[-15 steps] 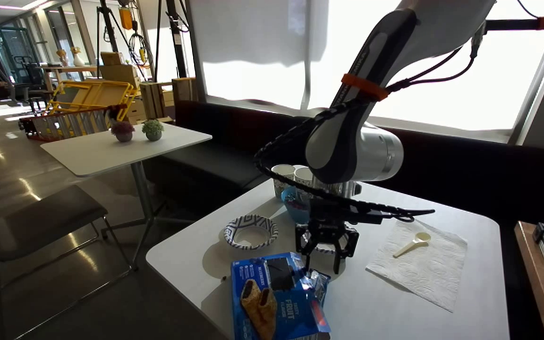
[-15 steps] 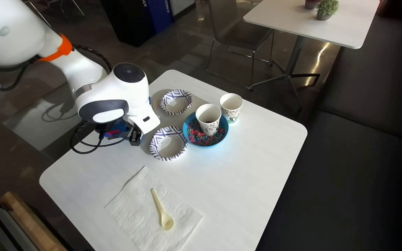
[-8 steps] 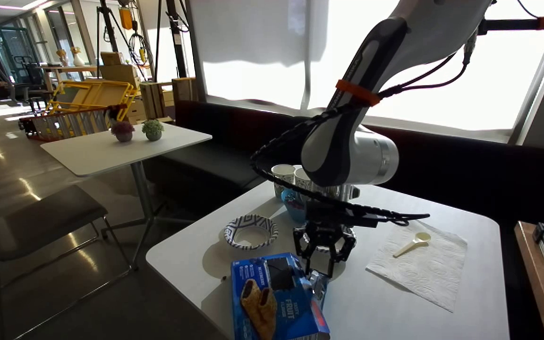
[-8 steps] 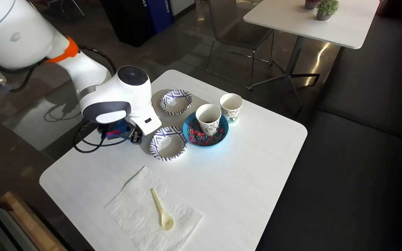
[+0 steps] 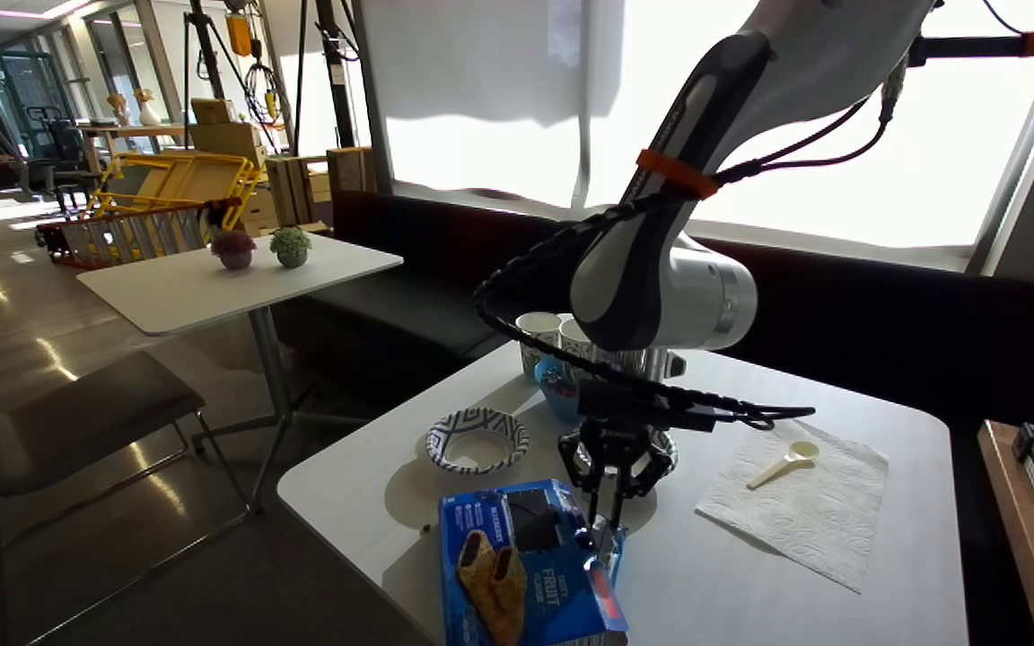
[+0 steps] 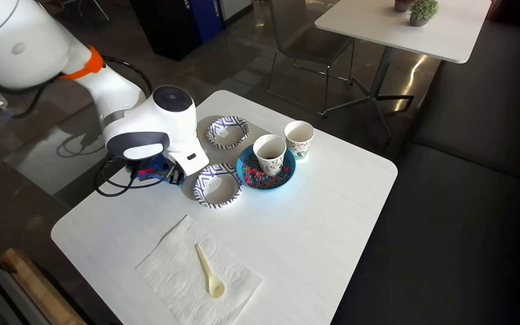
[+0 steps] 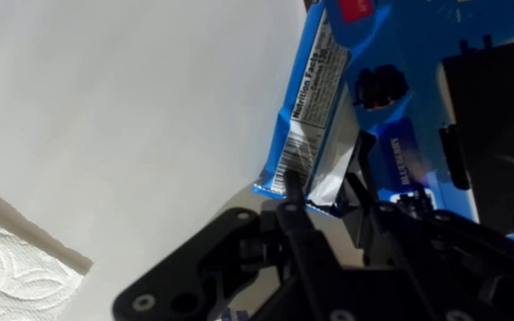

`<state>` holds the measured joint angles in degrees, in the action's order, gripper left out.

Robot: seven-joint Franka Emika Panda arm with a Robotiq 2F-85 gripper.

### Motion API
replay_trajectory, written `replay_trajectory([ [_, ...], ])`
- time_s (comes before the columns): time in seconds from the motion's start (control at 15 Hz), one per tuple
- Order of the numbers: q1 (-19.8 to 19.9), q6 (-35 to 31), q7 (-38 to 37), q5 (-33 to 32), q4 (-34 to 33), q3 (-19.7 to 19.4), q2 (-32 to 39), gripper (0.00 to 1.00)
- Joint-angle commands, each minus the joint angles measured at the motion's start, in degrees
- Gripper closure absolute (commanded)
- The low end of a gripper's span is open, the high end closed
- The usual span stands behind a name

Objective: Put the chocolate bar inside the bowl

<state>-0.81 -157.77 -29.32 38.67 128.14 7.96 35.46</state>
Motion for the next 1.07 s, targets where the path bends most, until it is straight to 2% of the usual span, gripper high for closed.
replay_trajectory([
  [0.0, -1.13, -0.92, 0.43, 2.40, 0.49, -0.46, -0.50, 0.89],
  [0.13, -1.15, -1.08, 0.59, 2.74, 0.72, -0.42, -0.79, 0.88],
  [0.33, -1.27, -1.25, 0.62, 3.08, 1.02, -0.48, -1.14, 0.99],
  [0.53, -2.26, -4.09, 0.37, 3.23, 2.75, -0.84, -2.66, 1.00],
  [1.0, -7.54, -22.63, 0.68, 0.77, 11.26, -0.84, -7.94, 1.00],
])
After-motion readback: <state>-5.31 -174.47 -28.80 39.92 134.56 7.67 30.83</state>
